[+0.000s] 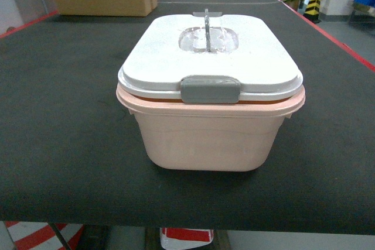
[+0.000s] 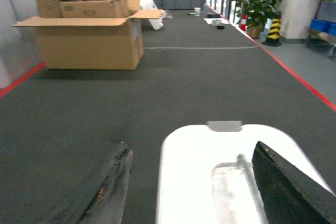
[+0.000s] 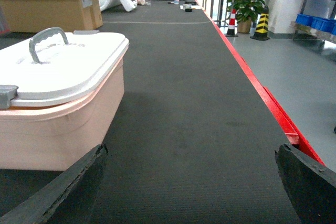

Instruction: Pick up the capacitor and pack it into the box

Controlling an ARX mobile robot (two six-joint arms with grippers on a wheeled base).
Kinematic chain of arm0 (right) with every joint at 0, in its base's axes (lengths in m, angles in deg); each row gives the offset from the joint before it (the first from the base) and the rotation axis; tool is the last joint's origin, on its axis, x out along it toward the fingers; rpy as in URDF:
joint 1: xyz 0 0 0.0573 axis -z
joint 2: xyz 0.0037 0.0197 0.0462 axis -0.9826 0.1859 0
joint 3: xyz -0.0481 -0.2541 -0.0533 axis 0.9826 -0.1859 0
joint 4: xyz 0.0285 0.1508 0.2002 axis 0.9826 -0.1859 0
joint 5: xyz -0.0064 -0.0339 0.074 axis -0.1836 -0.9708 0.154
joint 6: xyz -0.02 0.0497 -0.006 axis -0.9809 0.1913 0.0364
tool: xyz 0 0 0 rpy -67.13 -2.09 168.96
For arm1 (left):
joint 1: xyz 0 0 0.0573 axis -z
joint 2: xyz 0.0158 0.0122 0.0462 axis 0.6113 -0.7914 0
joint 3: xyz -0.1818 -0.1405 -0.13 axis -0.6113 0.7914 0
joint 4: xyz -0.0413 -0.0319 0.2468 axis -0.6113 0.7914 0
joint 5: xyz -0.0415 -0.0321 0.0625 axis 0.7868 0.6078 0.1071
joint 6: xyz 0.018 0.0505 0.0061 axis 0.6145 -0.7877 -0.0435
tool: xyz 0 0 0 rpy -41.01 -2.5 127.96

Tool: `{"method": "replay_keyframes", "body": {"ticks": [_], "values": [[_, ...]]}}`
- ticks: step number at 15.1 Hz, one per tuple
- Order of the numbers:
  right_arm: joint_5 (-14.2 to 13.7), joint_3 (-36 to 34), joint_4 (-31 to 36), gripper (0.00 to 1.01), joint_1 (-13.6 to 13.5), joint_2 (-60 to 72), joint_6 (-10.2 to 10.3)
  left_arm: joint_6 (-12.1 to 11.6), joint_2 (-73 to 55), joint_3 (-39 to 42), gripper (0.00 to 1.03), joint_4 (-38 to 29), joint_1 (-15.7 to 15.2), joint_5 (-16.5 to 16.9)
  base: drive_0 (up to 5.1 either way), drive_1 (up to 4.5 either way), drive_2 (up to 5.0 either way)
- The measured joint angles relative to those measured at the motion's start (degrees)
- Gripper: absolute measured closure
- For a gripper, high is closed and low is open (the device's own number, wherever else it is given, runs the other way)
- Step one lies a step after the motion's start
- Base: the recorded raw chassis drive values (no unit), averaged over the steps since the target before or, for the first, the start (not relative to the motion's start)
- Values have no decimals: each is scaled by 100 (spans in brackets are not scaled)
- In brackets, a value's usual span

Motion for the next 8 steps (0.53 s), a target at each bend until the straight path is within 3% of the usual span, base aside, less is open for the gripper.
{"method": "replay_keyframes", "body": {"ticks": [2, 5, 8], "values": [[4, 0, 2, 3, 0, 0, -2, 20, 1165, 1617, 61, -682, -706, 402, 0, 0, 0], [4, 0, 0, 3, 0, 0, -2, 20, 2087, 3390, 100, -1060, -1250, 1174, 0, 0, 0], [4, 0, 4, 3, 0, 0, -2, 35, 2966, 4315, 101, -1241, -1801, 1606, 0, 0, 0]]}}
